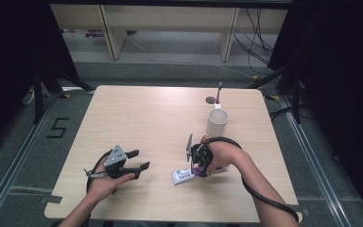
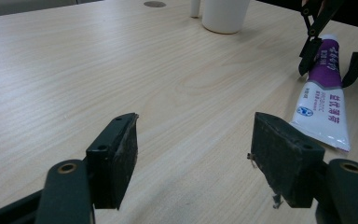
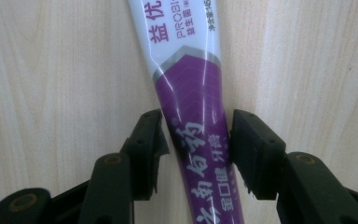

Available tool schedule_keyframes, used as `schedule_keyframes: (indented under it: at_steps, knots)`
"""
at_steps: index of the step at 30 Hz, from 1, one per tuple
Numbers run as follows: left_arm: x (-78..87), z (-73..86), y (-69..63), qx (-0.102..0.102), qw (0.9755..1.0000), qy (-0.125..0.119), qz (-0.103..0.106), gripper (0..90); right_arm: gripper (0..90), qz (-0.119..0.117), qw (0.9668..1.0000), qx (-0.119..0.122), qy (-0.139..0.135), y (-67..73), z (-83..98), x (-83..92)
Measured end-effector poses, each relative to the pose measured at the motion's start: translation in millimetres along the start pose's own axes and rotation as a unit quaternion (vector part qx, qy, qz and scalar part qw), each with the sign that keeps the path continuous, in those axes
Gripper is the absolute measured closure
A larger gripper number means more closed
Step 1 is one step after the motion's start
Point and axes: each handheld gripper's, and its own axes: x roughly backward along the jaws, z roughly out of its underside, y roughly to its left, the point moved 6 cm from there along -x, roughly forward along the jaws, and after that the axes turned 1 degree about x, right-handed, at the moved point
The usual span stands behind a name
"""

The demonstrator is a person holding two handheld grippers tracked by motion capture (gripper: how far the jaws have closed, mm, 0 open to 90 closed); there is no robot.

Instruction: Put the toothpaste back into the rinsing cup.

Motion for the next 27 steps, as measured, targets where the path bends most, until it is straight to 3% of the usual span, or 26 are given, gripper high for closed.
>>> schedule_keyframes:
  at_steps: [1, 4, 5, 6, 8, 9, 13, 14, 17, 19, 21, 27]
  knots:
    - [0.1, 0.1, 0.2, 0.0, 1.0, 0.001, -0.001, 31.7, 54.6, -0.005, 1.0, -0.007, 0.002, 1.2, -0.7, -0.3]
    - [0.5, 0.5, 0.4, 0.0, 1.0, 0.002, -0.002, 31.7, 55.1, -0.007, 1.0, 0.003, -0.001, -0.2, -2.2, -2.8]
    - [0.5, 0.5, 0.4, 0.0, 1.0, 0.002, -0.002, 31.6, 55.4, -0.005, 0.9999, -0.007, 0.006, 1.2, -2.5, -2.2]
    - [0.5, 1.0, 0.5, -0.002, 1.0, 0.005, -0.002, 31.6, 55.7, -0.005, 1.0, 0.007, 0.002, -0.9, -2.7, -4.0]
    - [0.5, 1.2, 0.5, -0.002, 1.0, 0.005, -0.002, 31.6, 56.0, -0.007, 0.9999, -0.002, 0.007, 0.5, -2.9, -3.2]
    - [0.1, 1.5, 0.5, -0.002, 1.0, 0.005, 0.0, 31.6, 57.1, -0.005, 1.0, 0.008, 0.001, -1.3, -2.8, -4.4]
    - [-0.3, 2.0, 0.0, -0.002, 1.0, 0.008, -0.001, 31.6, 59.4, -0.007, 1.0, -0.001, 0.004, -0.7, -2.2, -4.1]
    - [-0.3, 2.0, 0.0, -0.002, 1.0, 0.008, -0.001, 31.6, 60.0, -0.006, 0.9999, 0.008, 0.002, -1.8, -2.0, -4.8]
    - [-1.1, 2.1, 0.0, -0.001, 1.0, 0.006, 0.003, 31.6, 62.2, -0.01, 0.9999, -0.004, 0.006, -0.9, -2.0, -4.1]
    - [-1.2, 2.2, 0.0, -0.001, 1.0, 0.006, 0.003, 31.5, 62.7, -0.012, 0.9999, 0.005, -0.002, -3.0, -2.0, -5.6]
    - [-0.8, 2.9, 0.5, -0.003, 1.0, 0.009, -0.001, 31.5, 63.3, -0.013, 0.9998, -0.013, 0.005, -1.7, -1.9, -4.0]
    - [-1.0, 3.4, 0.5, -0.002, 1.0, 0.009, -0.001, 31.5, 62.9, -0.015, 0.9999, -0.009, 0.0, -3.3, -2.0, -5.4]
